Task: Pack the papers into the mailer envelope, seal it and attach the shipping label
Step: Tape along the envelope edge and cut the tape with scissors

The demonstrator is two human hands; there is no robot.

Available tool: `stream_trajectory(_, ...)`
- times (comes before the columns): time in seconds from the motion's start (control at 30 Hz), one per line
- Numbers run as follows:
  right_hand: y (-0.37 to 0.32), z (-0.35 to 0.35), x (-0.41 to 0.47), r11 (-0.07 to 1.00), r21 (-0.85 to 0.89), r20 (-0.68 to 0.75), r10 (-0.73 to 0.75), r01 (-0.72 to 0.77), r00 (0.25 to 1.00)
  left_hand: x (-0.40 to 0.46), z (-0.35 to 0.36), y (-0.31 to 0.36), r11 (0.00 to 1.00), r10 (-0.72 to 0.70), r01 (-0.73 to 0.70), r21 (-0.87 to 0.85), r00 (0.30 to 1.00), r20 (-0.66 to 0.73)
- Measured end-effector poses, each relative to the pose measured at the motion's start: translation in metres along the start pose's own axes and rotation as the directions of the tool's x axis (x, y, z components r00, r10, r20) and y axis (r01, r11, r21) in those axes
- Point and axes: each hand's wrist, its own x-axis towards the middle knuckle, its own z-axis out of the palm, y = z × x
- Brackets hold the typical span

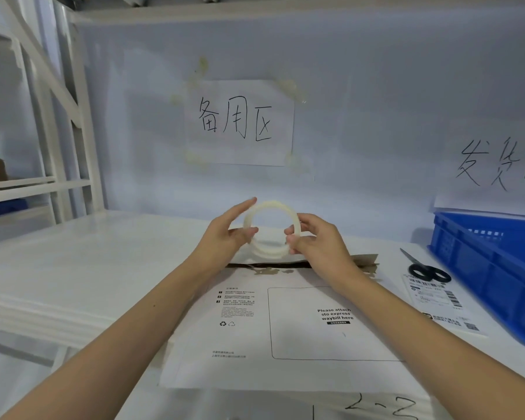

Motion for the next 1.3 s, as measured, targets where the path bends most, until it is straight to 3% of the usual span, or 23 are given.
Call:
stream_trajectory(0.2, -0.004, -0.004, -0.003, 0.952, -0.253, -0.126, -0.208, 0.172, 0.970, -0.004, 0.005, 0.003, 0.998, 0.058, -0.055, 0.039, 0.996, -0.065)
stream_trajectory(0.47, 0.000, -0.011, -0.003, 0.881, -0.387, -0.080, -0.327, 0.273, 0.942, -0.006, 0.007, 0.008, 0.988, -0.099, 0.099, -0.115, 0.995, 0.007)
stream_trajectory(0.73, 0.004, -0.009, -0.001, 0.899, -0.371, -0.064, -0.273, 0.231, 0.960, -0.008, 0.005, 0.007, 0.958, -0.193, 0.234, -0.166, 0.954, 0.229)
stream_trajectory(1.1, 0.006, -0.012, 0.006, 0.988, -0.149, -0.178, -0.072, 0.046, 0.981, -0.006, 0.004, 0.011, 0.912, -0.205, 0.267, -0.310, 0.954, 0.220)
stream_trajectory(1.23, 0.002, -0.013, 0.003, 0.992, -0.129, -0.092, -0.001, -0.011, 0.996, -0.004, 0.003, 0.014, 0.883, -0.246, 0.289, -0.369, 0.956, 0.160)
stream_trajectory(1.3, 0.000, -0.010, 0.000, 0.977, -0.206, -0.069, -0.069, 0.053, 0.995, -0.004, 0.005, 0.013, 0.914, -0.249, 0.285, -0.289, 0.956, 0.157)
